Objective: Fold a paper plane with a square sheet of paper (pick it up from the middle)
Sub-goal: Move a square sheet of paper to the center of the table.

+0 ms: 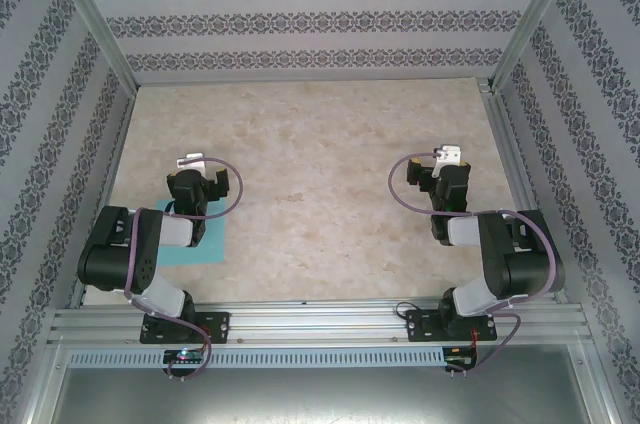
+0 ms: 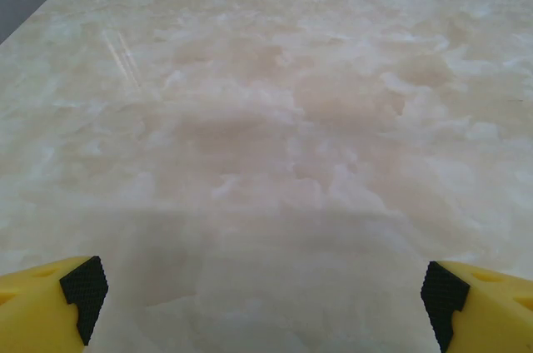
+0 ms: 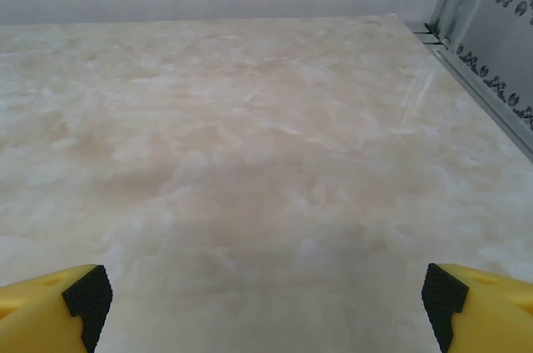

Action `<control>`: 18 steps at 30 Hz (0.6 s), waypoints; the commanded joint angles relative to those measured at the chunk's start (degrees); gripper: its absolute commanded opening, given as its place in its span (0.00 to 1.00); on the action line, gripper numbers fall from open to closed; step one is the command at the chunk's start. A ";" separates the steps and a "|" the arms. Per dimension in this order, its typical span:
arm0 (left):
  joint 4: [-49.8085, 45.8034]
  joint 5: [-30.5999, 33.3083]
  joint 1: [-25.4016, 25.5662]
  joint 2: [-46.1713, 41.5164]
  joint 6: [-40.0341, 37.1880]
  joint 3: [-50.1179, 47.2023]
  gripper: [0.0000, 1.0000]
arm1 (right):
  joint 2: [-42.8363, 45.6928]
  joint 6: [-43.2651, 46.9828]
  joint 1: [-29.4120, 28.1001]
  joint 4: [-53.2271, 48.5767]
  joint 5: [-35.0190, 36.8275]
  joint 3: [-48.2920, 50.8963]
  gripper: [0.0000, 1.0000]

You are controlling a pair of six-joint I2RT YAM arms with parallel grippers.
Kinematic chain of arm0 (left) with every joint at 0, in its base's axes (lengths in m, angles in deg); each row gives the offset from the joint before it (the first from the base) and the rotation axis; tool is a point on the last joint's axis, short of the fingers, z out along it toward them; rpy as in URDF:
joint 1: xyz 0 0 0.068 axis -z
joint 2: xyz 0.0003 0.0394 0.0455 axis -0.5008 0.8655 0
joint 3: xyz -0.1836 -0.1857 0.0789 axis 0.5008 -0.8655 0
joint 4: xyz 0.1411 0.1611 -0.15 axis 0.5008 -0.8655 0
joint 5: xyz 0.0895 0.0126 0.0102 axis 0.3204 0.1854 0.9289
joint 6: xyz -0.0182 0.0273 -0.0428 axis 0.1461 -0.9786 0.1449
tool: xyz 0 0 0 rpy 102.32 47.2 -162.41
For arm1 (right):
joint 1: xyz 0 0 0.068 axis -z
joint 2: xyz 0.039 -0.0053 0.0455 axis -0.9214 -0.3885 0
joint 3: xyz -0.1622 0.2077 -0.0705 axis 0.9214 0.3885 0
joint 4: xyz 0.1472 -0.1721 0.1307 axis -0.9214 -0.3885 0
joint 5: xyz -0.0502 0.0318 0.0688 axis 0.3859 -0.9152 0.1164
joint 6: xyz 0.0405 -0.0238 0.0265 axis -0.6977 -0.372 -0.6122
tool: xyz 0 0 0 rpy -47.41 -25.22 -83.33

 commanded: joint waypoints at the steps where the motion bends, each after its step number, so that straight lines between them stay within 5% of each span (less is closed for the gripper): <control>1: 2.87 -0.33 -0.44 -0.35 -0.50 0.28 1.00 | 0.41 0.84 0.68 -0.17 -3.75 -0.80 0.98; 18: 2.87 -0.36 -0.46 -0.35 -0.54 0.23 1.00 | 0.43 0.83 0.79 0.01 -4.14 -0.72 0.98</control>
